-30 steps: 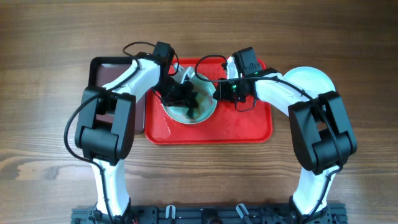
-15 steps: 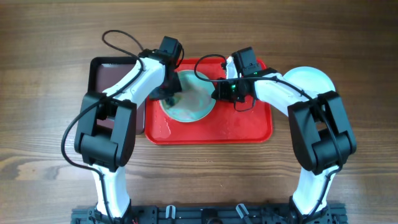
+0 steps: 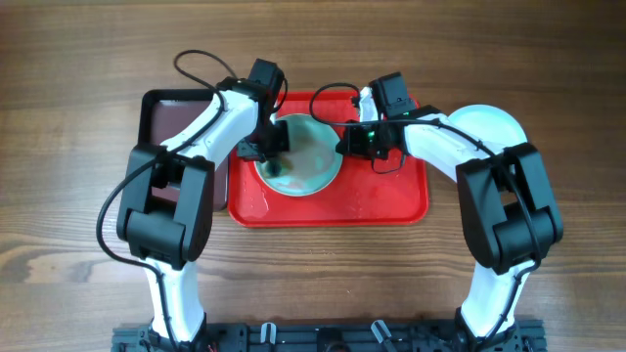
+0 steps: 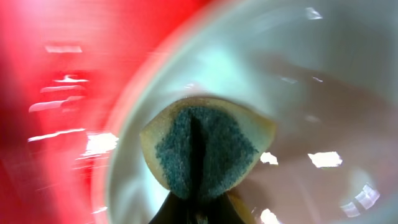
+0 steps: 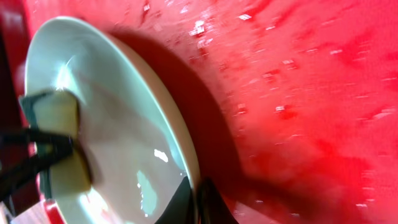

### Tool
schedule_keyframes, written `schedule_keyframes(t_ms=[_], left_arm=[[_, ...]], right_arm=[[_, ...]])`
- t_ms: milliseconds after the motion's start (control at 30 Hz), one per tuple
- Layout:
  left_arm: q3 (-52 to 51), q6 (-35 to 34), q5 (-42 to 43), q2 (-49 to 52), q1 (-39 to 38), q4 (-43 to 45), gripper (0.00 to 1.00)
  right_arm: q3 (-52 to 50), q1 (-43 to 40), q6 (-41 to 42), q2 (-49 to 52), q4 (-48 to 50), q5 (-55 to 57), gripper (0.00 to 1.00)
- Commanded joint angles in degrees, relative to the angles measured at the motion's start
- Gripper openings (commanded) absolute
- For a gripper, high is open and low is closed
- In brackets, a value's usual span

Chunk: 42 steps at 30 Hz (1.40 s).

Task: Clean dirty plates on tray and stack at the side

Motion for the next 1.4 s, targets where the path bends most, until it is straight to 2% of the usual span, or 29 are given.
schedule_keyframes(t_ms=[0, 267, 500, 600, 767, 800, 900, 933, 1033, 1200, 1367], left_arm=[[-1.9, 6.4, 14.8, 2.8, -3.0, 2.4, 0.04], [-1.9, 6.4, 15.2, 2.8, -7.2, 11.8, 0.04], [-1.9, 6.1, 13.9, 2.8, -7.3, 18.6, 0.04], [-1.9, 2.3, 4.7, 2.8, -7.2, 20.5, 0.04], [-1.9, -7.9, -21.6, 2.8, -4.0, 19.8, 0.04], [-1.9, -9.3, -24.9, 2.8, -2.8, 19.0, 0.04], [-1.9, -10.2, -25.6, 2.8, -0.3, 16.2, 0.04], [-1.9, -12.3, -25.1, 2.8, 0.6, 14.0, 0.04], [-0.3, -12.5, -19.6, 2.5, 2.2, 7.3, 0.04], [12.4, -7.3, -12.4, -0.7, 2.6, -9.9, 0.04], [21.7, -7.1, -9.8, -5.3, 3.8, -16.5, 0.04]], right_arm=[[-0.6, 0.7, -0.1, 1.6, -0.7, 2.9, 0.04], [-0.6, 0.7, -0.1, 1.6, -0.7, 2.9, 0.04], [-0.6, 0.7, -0.1, 1.6, -0.7, 2.9, 0.04], [-0.6, 0.7, -0.1, 1.6, -0.7, 3.0, 0.04], [-0.6, 0.7, -0.1, 1.6, -0.7, 3.0, 0.04], [-0.6, 0.7, -0.1, 1.6, -0.7, 3.0, 0.04], [-0.6, 0.7, -0.1, 1.6, -0.7, 3.0, 0.04], [-0.6, 0.7, -0.1, 1.6, -0.6, 3.0, 0.04], [-0.6, 0.7, -0.1, 1.6, -0.6, 3.0, 0.04], [-0.6, 0.7, -0.1, 1.6, -0.6, 3.0, 0.04], [-0.6, 0.7, -0.2, 1.5, -0.6, 2.9, 0.04]])
